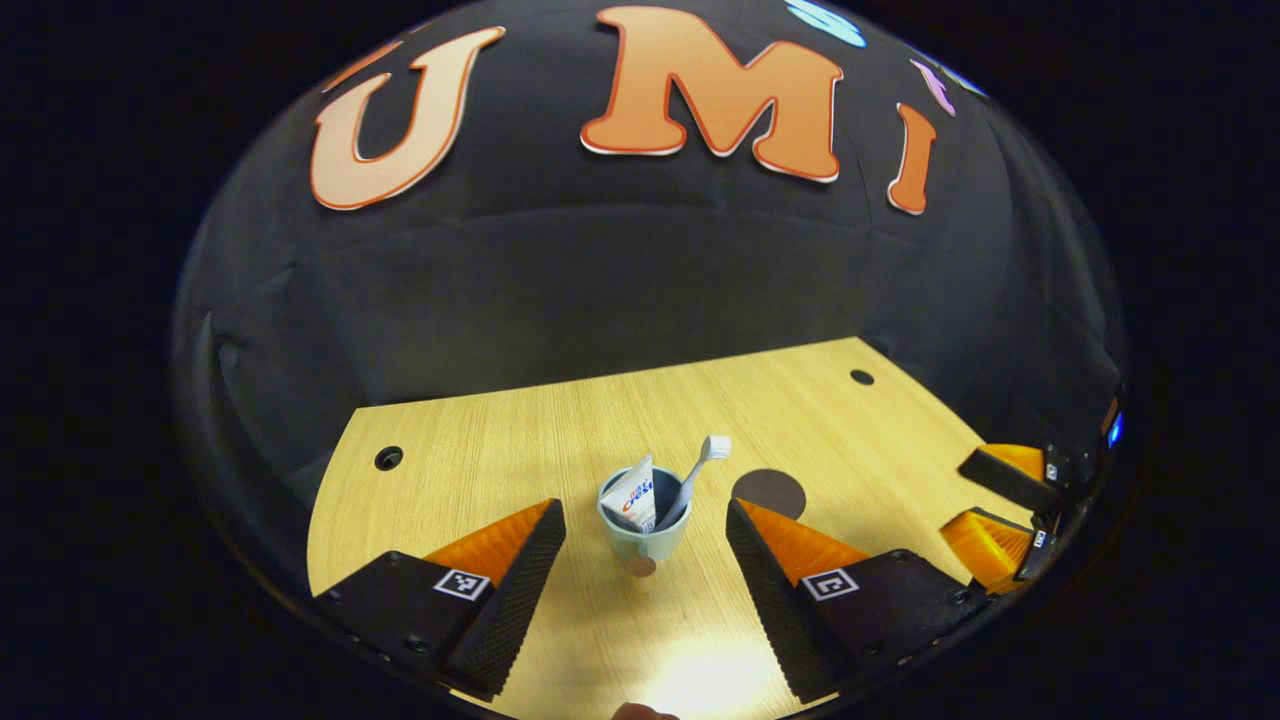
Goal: Put the toothbrush and toothpaste on the desktop into the cup, then pick up the cup and place it on the coaster on the desktop.
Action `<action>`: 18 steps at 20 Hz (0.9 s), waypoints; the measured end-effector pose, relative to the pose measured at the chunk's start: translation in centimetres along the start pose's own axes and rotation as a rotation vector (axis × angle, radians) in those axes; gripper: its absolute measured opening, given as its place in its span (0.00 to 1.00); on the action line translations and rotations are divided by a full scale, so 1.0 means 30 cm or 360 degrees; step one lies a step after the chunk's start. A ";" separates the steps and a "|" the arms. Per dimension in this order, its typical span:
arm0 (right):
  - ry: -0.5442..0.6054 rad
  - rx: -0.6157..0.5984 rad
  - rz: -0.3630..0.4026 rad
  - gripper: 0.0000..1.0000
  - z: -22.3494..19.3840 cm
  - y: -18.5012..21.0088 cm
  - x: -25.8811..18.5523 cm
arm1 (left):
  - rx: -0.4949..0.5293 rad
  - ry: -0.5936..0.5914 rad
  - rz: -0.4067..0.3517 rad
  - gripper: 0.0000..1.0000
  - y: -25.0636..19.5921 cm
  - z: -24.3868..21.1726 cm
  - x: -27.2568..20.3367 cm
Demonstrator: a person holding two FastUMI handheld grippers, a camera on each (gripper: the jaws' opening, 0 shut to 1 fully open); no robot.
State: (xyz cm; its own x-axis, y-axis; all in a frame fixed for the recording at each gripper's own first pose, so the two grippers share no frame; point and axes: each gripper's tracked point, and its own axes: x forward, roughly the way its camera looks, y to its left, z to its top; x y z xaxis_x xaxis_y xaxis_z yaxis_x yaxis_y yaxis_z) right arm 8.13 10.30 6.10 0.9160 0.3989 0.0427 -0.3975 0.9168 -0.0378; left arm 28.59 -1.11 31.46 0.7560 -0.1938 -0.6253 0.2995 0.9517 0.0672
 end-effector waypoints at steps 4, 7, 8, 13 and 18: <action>-0.0087 -0.0034 0.0019 0.76 0.043 -0.011 -0.095 | 0.0058 0.0333 0.0036 0.96 0.014 -0.105 0.085; -0.0085 -0.0072 0.0015 0.85 0.033 -0.023 -0.132 | 0.0065 0.0452 0.0057 0.96 0.020 -0.146 0.137; -0.0082 -0.0072 0.0013 0.87 0.026 -0.031 -0.147 | 0.0068 0.0525 0.0051 0.96 0.013 -0.168 0.161; -0.0035 -0.0054 0.0004 0.90 -0.033 -0.041 -0.166 | 0.0143 0.0728 0.0068 0.86 0.037 -0.200 0.217; 0.0008 -0.0043 0.0001 0.92 -0.064 -0.047 -0.182 | 0.0099 0.0855 0.0041 0.41 0.043 -0.130 0.305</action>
State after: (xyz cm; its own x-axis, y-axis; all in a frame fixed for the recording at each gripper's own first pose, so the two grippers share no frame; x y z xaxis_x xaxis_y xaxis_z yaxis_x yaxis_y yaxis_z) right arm 3.80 6.80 4.01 0.9161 0.3993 0.0377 -0.3965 0.9158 -0.0646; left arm 33.62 -0.71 22.81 0.3645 -0.0058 -0.9312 0.3307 0.9356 0.1236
